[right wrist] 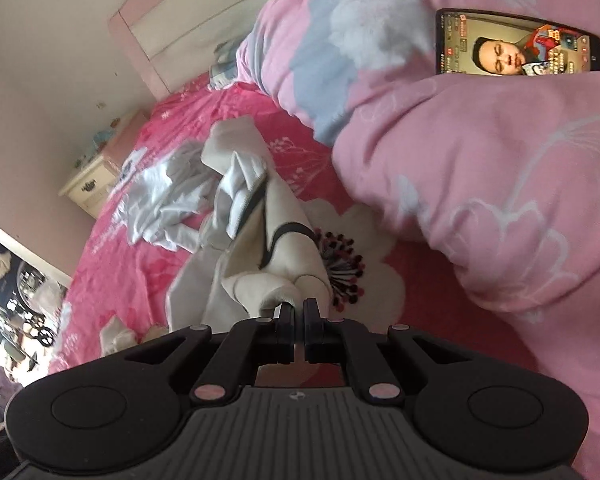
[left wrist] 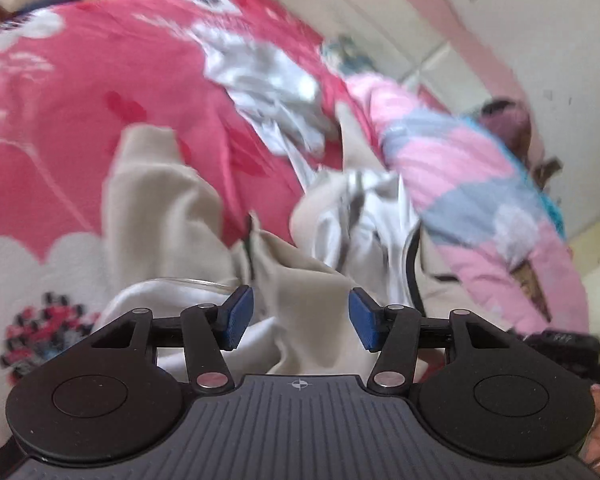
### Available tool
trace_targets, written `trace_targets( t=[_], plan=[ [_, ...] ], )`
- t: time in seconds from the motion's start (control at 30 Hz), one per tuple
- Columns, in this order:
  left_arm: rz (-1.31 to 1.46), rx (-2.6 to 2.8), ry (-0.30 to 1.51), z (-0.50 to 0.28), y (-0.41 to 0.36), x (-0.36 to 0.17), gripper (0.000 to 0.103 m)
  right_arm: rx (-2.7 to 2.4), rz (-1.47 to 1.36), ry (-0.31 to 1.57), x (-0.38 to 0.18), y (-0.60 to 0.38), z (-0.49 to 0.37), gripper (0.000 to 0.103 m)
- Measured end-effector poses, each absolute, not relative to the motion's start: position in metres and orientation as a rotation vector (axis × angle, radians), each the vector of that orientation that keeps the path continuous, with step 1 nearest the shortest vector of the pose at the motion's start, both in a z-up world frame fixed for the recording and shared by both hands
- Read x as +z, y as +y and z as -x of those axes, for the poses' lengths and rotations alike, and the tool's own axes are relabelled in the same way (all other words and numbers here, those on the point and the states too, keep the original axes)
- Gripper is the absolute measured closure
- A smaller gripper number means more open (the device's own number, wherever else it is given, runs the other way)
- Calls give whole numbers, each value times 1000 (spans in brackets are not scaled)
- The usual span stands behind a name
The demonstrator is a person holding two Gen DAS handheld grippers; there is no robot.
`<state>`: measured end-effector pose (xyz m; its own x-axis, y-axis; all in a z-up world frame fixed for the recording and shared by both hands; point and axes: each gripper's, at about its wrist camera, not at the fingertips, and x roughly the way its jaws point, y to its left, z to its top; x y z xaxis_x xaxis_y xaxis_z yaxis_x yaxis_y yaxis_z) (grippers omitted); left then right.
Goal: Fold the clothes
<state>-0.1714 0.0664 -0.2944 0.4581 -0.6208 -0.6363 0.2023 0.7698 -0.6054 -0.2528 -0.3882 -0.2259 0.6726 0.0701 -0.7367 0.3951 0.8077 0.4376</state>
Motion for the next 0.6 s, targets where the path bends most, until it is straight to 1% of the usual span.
trace_targets(
  t=[0.17,0.27,0.33,0.43,0.5,0.57,0.6],
  plan=[
    [455,-574,1045,167,44,-301,49,-200,-644,788,-225,-390,243,97],
    [447,-536,1037,174,53,-300,47,-212,-676,783,-230,-394,242,97],
    [464,-499,1018,169,62,-301,34,-212,-702,779,-234,-395,240,97],
    [483,-461,1033,153,69,-305,31,-195,-737,764,-235,-395,233,97],
    [483,-487,1094,139,59,-317,26,-176,-758,750,-233,-393,226,97],
    [482,-515,1154,125,49,-328,31,-150,-767,721,-227,-391,217,97],
    [497,-529,1178,122,43,-335,41,-137,-765,704,-222,-390,213,97]
  ],
)
